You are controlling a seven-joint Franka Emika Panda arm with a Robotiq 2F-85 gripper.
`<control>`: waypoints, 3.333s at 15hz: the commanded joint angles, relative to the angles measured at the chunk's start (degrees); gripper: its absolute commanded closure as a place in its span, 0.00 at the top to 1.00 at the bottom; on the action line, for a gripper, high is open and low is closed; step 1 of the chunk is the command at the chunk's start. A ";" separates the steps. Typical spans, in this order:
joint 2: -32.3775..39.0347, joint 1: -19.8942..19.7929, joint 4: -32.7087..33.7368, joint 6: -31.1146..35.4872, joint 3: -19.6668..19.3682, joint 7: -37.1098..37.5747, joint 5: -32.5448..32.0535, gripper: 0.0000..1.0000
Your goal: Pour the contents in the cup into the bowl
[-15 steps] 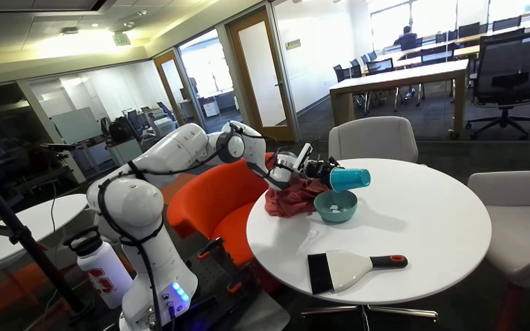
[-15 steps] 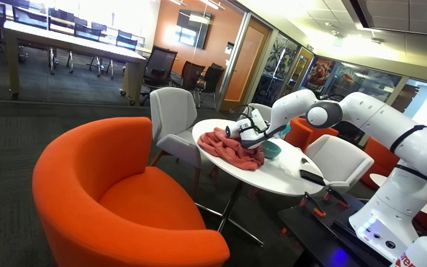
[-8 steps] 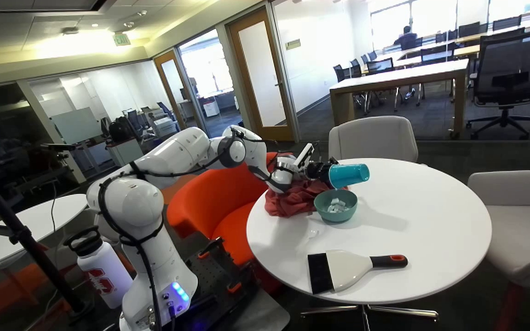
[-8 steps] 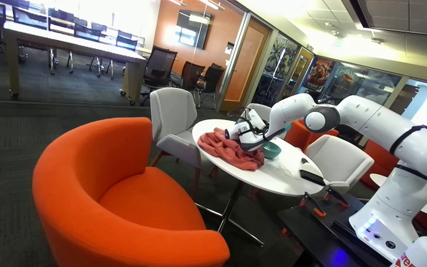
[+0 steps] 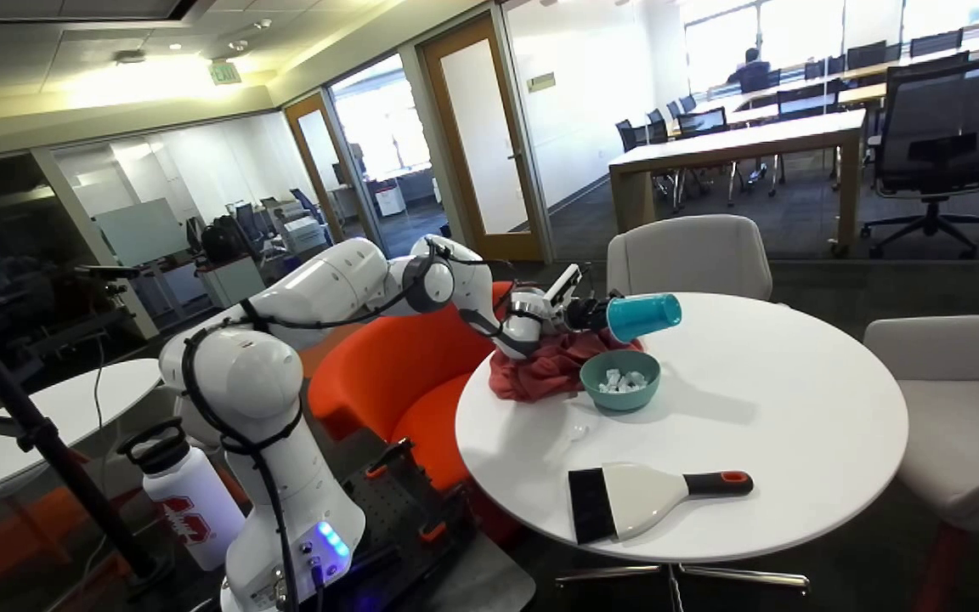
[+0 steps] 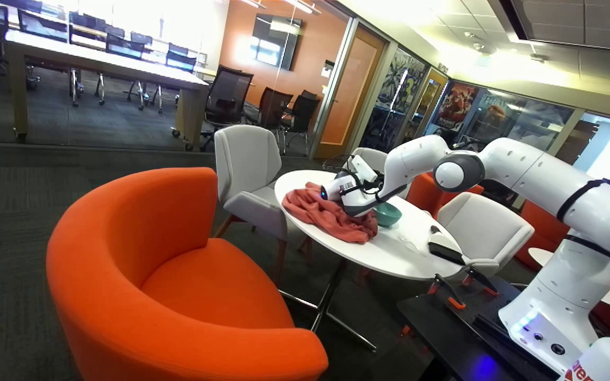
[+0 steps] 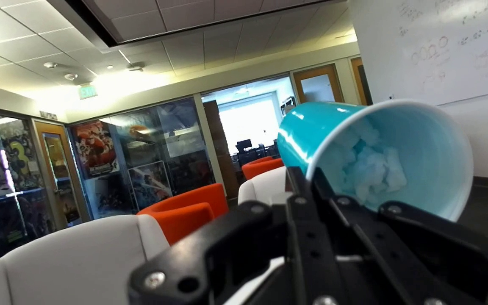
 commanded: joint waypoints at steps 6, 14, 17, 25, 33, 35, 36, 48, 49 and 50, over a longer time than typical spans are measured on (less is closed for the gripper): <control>-2.89 -2.59 -1.03 3.90 2.91 1.57 2.47 0.01; -16.56 -7.38 -11.68 10.32 8.69 18.86 8.38 0.01; -22.18 -9.04 -16.89 14.96 9.26 25.61 10.94 0.01; -37.72 -15.30 -34.87 36.47 8.18 45.18 13.27 0.01; -49.04 -22.00 -47.95 60.40 5.50 60.18 16.20 0.01; -51.16 -23.12 -50.54 66.61 4.31 63.33 17.20 0.01; -52.06 -23.54 -51.70 69.69 3.67 64.98 17.78 0.01; -50.72 -29.14 -50.10 80.77 3.25 51.78 40.93 0.01; -51.10 -30.66 -50.77 82.95 3.35 48.47 46.10 0.01; -51.29 -32.32 -51.14 84.27 3.98 44.74 51.90 0.01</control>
